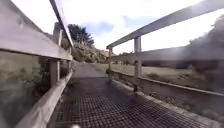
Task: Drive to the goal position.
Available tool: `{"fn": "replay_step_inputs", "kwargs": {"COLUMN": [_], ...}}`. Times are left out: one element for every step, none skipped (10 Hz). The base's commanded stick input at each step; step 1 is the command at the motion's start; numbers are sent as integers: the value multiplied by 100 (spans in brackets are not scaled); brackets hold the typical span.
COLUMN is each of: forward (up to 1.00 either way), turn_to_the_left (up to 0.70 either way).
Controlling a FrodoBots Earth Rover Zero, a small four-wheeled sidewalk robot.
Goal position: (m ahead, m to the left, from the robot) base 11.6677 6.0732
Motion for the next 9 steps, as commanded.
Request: {"fn": "replay_step_inputs", "kwargs": {"forward": [38, 71, 85, 85, 85, 85, 85, 85, 85], "turn_to_the_left": [0, 0, 0, 0, 0, 0, 0, 0, 0]}}
